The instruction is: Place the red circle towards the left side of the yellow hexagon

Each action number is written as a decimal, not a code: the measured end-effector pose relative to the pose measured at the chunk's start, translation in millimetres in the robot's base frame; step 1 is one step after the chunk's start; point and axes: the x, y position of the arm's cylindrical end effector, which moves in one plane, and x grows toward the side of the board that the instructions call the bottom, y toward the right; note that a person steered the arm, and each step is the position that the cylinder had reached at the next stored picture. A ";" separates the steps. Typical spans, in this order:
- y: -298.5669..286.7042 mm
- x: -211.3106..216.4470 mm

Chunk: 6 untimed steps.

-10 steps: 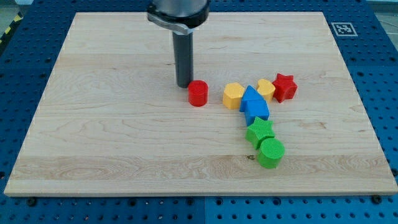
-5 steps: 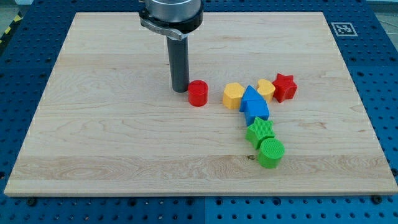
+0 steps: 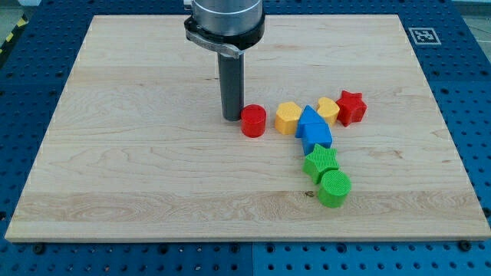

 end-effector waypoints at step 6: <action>8.8 40.0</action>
